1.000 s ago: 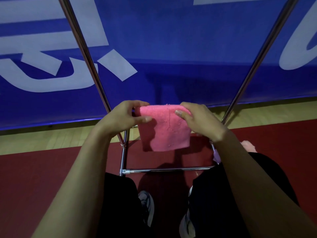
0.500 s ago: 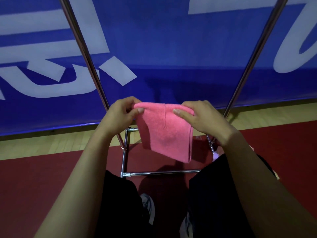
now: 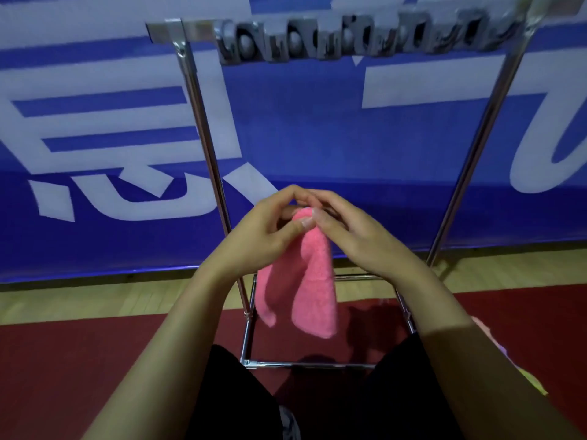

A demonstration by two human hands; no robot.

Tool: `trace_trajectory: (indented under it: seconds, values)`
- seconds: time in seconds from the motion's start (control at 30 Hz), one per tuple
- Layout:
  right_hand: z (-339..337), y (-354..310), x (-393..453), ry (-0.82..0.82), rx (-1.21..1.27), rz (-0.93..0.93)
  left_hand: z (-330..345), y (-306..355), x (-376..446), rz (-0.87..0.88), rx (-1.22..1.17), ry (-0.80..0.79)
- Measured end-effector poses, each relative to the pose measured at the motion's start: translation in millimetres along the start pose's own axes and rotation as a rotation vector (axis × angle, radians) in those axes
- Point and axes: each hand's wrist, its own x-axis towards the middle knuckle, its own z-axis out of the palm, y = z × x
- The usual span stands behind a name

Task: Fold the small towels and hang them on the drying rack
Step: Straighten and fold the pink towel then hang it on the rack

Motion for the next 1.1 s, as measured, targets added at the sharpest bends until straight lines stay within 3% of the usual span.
trace_trajectory:
  seconds: [0.2, 0.37, 0.47, 0.73, 0.93, 1.1]
  values:
    - [11, -21, 21, -0.052, 0.006, 0.088, -13, 11, -6, -0.014, -0.115, 0.067]
    - [17, -5, 22, 0.029, -0.035, 0.086, -18, 4, -7, -0.096, -0.155, 0.094]
    - [12, -8, 30, 0.014, 0.106, 0.077, -27, 14, 0, -0.115, -0.188, 0.071]
    - [3, -44, 60, -0.002, 0.402, 0.037, -60, 39, 17, -0.157, -0.163, 0.142]
    - [-2, -58, 69, 0.106, 0.603, 0.032, -69, 24, 5, -0.193, -0.026, 0.098]
    - [-9, -60, 63, -0.033, 0.553, 0.095, -69, 25, 6, -0.084, 0.075, 0.239]
